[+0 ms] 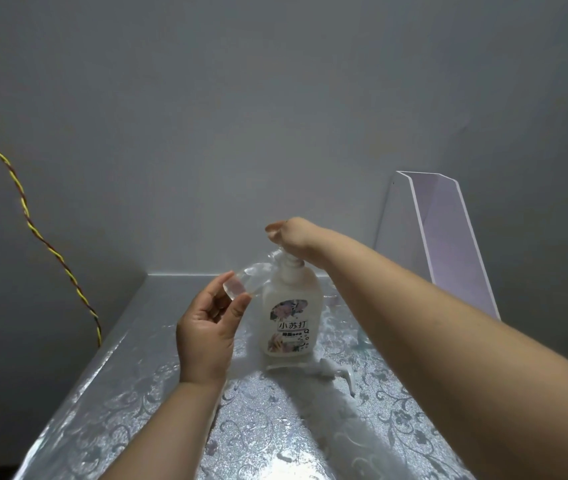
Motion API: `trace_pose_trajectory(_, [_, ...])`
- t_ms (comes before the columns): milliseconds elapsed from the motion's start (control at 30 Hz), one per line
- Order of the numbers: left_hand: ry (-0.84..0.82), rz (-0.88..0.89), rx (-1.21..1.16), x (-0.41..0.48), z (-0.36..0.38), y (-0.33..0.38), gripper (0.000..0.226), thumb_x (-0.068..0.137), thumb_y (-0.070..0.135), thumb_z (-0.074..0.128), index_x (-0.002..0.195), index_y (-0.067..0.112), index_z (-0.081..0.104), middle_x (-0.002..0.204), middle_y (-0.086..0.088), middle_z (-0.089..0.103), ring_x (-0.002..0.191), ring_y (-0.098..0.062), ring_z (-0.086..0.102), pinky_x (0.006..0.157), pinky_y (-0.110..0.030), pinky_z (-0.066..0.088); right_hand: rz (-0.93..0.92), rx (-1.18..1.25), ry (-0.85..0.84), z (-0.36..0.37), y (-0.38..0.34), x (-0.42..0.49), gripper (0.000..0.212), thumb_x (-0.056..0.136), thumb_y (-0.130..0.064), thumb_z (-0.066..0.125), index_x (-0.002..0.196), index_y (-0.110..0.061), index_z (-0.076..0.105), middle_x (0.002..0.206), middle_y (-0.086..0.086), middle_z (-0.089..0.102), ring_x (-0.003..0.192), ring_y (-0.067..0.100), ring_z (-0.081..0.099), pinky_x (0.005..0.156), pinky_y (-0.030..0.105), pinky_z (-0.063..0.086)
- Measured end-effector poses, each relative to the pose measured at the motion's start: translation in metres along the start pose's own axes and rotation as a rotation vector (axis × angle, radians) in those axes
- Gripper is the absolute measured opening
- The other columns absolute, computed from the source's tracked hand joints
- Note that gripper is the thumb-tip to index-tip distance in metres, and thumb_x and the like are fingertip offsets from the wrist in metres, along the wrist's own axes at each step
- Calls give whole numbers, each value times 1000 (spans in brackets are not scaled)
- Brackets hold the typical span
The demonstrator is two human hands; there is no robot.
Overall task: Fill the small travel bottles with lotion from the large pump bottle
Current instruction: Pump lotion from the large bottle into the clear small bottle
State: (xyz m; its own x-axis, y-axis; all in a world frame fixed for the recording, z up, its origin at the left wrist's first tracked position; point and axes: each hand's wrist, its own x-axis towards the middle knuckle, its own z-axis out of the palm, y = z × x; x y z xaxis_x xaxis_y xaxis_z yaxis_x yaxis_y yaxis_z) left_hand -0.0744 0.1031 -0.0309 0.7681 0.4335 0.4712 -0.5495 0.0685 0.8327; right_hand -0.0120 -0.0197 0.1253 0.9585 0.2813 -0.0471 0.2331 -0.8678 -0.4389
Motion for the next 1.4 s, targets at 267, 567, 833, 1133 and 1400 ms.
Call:
trace_pose_trajectory(267, [1,-21,-45,0,2,4,34,67,32,76,95,49,72,87,12,74,83,-7,66,75,-15,51,-9,-12,-4,-12,-4,-1,40,103,-14,34,133,9,45,139,24,47,130,37,43,109,40,35])
trace_pose_trajectory(567, [11,-39,-60,0,2,0,35,64,34,78,95,49,72,85,8,72,82,-10,63,75,-16,51,27,-58,-7,1,-2,6,38,100,-6,35,134,2,49,140,19,49,129,34,46,107,37,38])
trace_pose_trajectory(833, [4,-61,-94,0,1,2,34,64,34,78,97,43,74,92,5,73,87,-13,65,77,-18,52,-9,-39,-4,-8,-2,2,40,102,-14,33,133,7,48,139,22,48,129,36,44,108,39,37])
trace_pose_trajectory(1133, [13,-73,-110,0,1,3,35,64,31,79,99,35,73,100,1,74,92,-12,67,80,-17,52,30,-44,10,-4,-2,9,37,100,-15,40,133,-4,53,135,16,54,127,31,49,104,35,41])
trace_pose_trajectory(1400, [4,-96,-113,-3,2,2,36,66,27,77,101,31,71,99,2,75,92,-10,69,79,-17,53,57,-105,-14,2,2,10,40,102,-27,36,131,-5,54,139,14,50,128,35,46,111,46,33])
